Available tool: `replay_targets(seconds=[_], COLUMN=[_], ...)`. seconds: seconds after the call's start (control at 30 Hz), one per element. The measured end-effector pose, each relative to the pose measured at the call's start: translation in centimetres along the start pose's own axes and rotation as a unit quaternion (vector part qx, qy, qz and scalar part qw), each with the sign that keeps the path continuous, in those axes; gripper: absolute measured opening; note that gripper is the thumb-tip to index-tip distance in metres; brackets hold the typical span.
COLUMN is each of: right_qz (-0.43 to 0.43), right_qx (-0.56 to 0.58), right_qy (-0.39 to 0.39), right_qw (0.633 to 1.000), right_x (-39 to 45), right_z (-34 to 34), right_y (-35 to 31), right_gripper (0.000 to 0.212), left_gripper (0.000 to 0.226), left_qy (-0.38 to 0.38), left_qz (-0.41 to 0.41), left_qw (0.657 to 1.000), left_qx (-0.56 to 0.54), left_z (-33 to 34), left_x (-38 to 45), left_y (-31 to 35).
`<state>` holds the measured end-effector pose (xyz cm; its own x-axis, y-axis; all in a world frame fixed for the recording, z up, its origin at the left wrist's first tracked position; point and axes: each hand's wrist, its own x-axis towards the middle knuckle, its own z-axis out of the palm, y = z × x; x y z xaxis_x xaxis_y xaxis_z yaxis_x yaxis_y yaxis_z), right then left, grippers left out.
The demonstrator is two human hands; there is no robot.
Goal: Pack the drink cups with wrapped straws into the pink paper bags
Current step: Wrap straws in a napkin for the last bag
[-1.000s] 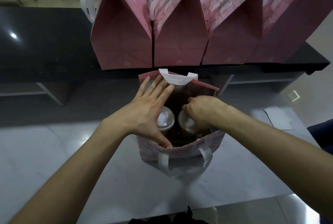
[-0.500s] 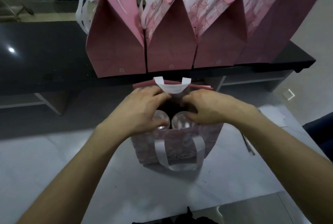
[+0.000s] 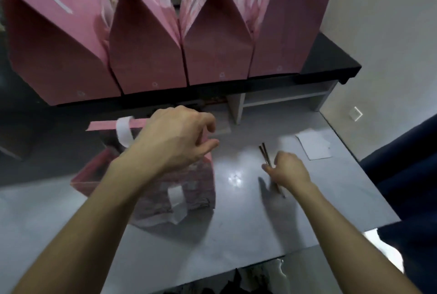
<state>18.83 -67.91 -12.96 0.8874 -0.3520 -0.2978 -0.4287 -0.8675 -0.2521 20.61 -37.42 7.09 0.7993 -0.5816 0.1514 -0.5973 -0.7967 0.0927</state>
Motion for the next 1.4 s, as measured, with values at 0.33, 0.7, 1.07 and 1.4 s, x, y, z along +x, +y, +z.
replay_targets(seconds=[0.33, 0.7, 1.07, 1.4], right_qz=[-0.066, -0.213, -0.055, -0.184], right_qx=[0.058, 0.235, 0.116, 0.298], right_qy=[-0.087, -0.104, 0.096, 0.155], right_qw=[0.992, 0.943, 0.987, 0.924], right_x=[3.7, 3.0, 8.9, 6.3], right_z=[2.1, -0.4, -0.2, -2.0], right_y=[4.5, 9.7, 15.8, 16.6], right_gripper=[0.019, 0.025, 0.034, 0.007], left_gripper=[0.018, 0.034, 0.030, 0.049], left_qy=[-0.052, 0.000, 0.095, 0.052], left_qz=[-0.146, -0.411, -0.414, -0.316], left_qw=[0.976, 0.599, 0.592, 0.744], left_qx=[-0.150, -0.687, -0.686, -0.587], left_z=[9.5, 26.3, 28.8, 26.4], left_x=[5.9, 8.7, 12.4, 13.6], left_y=[9.3, 17.3, 17.6, 17.5])
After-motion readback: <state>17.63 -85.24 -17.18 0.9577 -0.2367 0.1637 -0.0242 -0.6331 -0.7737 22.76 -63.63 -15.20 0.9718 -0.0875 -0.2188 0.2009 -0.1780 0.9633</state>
